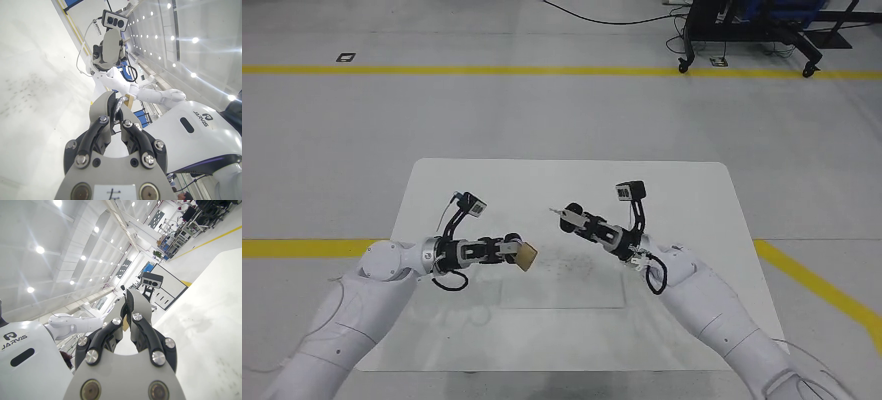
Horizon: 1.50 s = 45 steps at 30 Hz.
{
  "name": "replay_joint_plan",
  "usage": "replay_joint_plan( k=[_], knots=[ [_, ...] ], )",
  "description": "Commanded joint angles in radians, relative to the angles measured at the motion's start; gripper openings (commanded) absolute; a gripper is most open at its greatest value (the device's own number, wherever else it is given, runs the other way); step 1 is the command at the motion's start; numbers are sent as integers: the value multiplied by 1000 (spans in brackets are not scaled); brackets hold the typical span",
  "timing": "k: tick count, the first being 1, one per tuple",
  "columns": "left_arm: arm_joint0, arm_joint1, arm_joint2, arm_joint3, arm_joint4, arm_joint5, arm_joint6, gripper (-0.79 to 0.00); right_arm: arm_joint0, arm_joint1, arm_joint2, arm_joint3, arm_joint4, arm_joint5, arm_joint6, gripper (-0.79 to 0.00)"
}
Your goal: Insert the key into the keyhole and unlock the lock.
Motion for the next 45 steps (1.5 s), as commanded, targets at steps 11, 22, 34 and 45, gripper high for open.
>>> replay_joint_plan(
  k=[11, 22, 34, 45],
  knots=[
    [-91, -41, 42, 84, 11, 36, -14, -785, 65, -53, -98, 90, 81, -60, 131, -785],
    [-103, -54, 38, 115, -14, 32, -9, -785, 40, -40, -40, 74, 307, -92, 215, -785],
    [-49, -40, 11, -20, 89, 254, 110, -785, 24, -38, -32, 66, 309, -81, 202, -785],
    [-247, -91, 118, 103, 15, 836, 22, -785, -85, 38, 177, -57, 25, -91, 210, -785]
  ],
)
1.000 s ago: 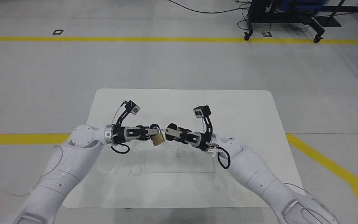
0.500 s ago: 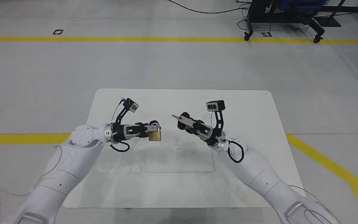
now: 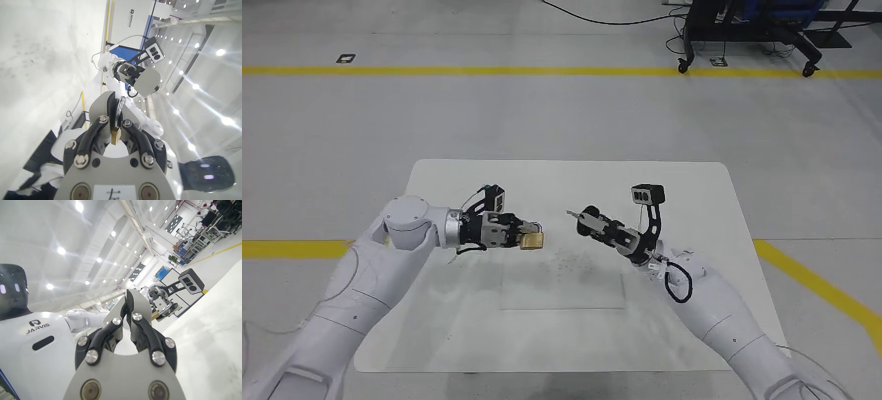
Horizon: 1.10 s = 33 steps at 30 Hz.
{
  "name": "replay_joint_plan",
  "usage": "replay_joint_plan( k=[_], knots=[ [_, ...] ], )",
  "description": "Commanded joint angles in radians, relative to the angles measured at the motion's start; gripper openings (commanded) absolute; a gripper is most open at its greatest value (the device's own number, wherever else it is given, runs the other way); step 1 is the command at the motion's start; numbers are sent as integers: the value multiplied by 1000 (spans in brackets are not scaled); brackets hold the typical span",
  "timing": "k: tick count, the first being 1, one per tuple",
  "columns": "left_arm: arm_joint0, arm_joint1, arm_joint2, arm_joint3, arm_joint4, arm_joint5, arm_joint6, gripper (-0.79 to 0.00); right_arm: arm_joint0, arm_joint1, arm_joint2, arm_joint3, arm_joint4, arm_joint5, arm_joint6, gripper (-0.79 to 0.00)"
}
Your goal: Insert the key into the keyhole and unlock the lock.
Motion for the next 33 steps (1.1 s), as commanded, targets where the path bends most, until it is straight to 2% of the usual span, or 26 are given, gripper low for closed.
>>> replay_joint_plan(
  k=[1, 3, 5, 6, 12, 14, 18, 19, 22, 23, 25, 31, 33],
  knots=[
    [-34, -19, 26, 40, -39, 13, -6, -785, -31, 23, 72, -58, -101, 26, 5, -785],
    [-46, -37, 43, 69, -88, -14, -29, -785, -73, 47, 150, -141, -211, 76, 1, -785],
    [-46, -37, 43, 69, -88, -14, -29, -785, -109, 70, 225, -254, -404, 192, 18, -785],
    [-46, -37, 43, 69, -88, -14, -29, -785, -116, 73, 232, -278, -435, 217, 23, -785],
    [-40, -38, 44, 71, -92, -11, -22, -785, -116, 73, 232, -278, -435, 217, 23, -785],
    [-8, -37, 40, 87, -97, 17, 49, -785, -116, 73, 232, -278, -435, 217, 23, -785],
    [26, -32, 30, 99, -113, 114, 90, -785, -101, 71, 209, -308, -489, 217, 26, -785],
    [29, -32, 33, 111, -126, 189, 92, -785, -85, 72, 205, -323, -538, 213, 37, -785],
    [3, -33, 42, 103, -114, 304, 93, -785, -49, 78, 214, -380, -699, 200, 76, -785],
    [-11, -35, 50, 93, -98, 315, 86, -785, -41, 82, 225, -407, -766, 202, 86, -785],
    [-39, -44, 76, 94, -97, 368, 33, -785, -40, 89, 249, -474, -894, 214, 92, -785],
    [-175, -92, 204, 163, -51, 392, 65, -785, -73, 111, 324, -690, -1176, 241, 113, -785],
    [-188, -96, 218, 170, -25, 387, 68, -785, -76, 112, 328, -699, -1189, 252, 115, -785]
  ],
)
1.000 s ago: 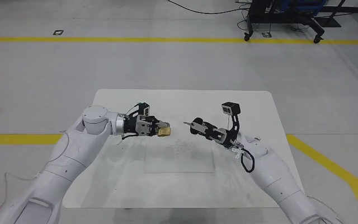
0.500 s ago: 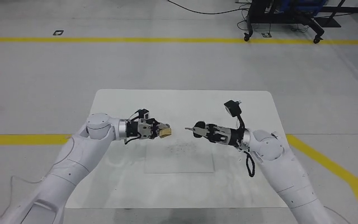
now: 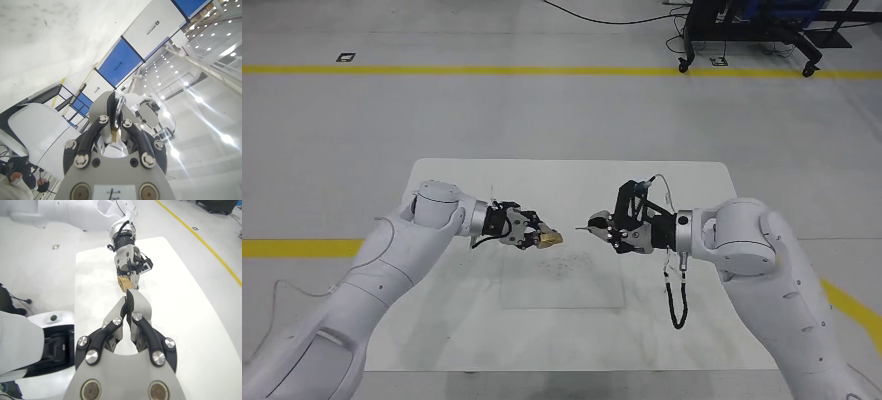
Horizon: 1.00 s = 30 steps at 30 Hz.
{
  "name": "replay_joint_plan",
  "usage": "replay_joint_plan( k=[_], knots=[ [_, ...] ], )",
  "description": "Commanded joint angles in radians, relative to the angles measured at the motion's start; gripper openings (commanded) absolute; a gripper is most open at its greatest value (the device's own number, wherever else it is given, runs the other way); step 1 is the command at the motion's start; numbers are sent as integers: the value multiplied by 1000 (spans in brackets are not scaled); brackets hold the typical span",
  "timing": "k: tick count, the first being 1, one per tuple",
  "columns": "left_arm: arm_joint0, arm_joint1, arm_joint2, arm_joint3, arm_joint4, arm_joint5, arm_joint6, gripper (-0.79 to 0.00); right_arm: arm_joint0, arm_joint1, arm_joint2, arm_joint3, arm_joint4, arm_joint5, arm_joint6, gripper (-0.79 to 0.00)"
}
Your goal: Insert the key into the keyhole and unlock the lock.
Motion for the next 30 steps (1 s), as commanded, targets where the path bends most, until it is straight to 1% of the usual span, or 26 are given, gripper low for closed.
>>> replay_joint_plan(
  k=[1, 9, 11, 13, 16, 18, 20, 23, 27, 30],
  knots=[
    [-2, 0, 3, 1, 20, -2, 0, -785, 0, 0, 0, 4, 11, -2, 0, -785],
    [-2, 0, 3, 1, 20, -2, 0, -785, 0, 0, 0, 4, 11, -2, 0, -785],
    [0, -1, -3, -22, 30, -24, 32, -785, 0, 0, -5, -7, -4, -10, -3, -785],
    [1, 0, -23, -32, -6, -29, 7, -785, 15, 2, -36, -56, -99, -50, 18, -785],
    [6, -2, -30, -24, -32, -20, -16, -785, 53, 4, -82, -152, -248, -99, 42, -785],
    [11, -6, -25, -13, -39, -12, -21, -785, 74, 9, -132, -213, -375, -83, 58, -785],
    [13, -11, -18, -7, -49, -8, -21, -785, 99, 14, -193, -254, -470, -79, 61, -785],
    [9, -17, -4, 0, -69, -1, -15, -785, 145, 24, -292, -272, -598, -77, 64, -785],
    [1, -23, 11, 16, -101, 0, -13, -785, 208, 32, -409, -249, -675, -59, 82, -785],
    [-6, -25, 18, 30, -121, 5, -8, -785, 250, 36, -469, -236, -672, -43, 98, -785]
  ],
)
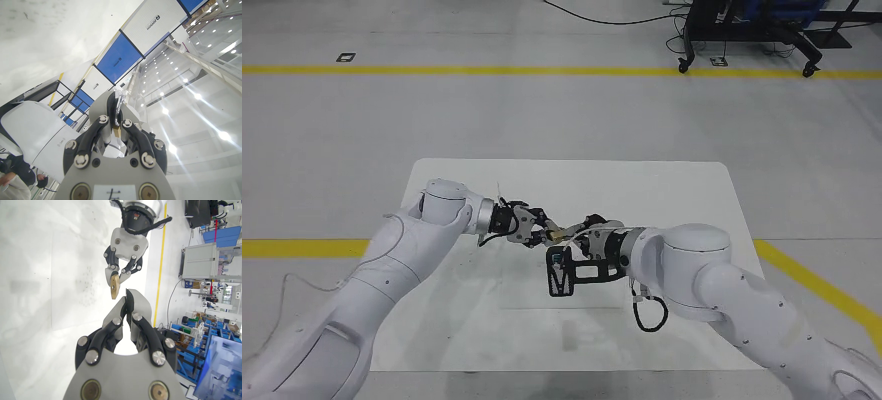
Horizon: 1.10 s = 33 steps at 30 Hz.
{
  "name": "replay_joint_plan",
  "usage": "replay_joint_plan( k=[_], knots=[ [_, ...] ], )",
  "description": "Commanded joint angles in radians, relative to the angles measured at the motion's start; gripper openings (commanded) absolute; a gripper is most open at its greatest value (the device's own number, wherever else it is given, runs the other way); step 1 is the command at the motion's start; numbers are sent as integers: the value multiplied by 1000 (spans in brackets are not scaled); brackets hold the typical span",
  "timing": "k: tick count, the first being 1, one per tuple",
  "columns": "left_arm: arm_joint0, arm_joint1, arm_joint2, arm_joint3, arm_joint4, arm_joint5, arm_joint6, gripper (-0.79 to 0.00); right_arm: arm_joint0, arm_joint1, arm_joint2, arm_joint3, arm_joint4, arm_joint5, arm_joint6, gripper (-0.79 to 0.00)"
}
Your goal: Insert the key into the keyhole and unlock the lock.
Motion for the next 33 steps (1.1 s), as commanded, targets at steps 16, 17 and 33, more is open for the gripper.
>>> replay_joint_plan(
  k=[16, 17, 33],
  knots=[
    [-27, -12, 17, 43, -12, 19, 22, -785, 169, 53, -217, 21, 22, 97, 97, -785],
    [-26, -12, 16, 43, -11, 19, 21, -785, 181, 55, -229, 25, 22, 106, 106, -785],
    [-24, -23, 12, 49, 8, 23, 23, -785, 310, 55, -345, 46, 108, 166, 166, -785]
  ],
)
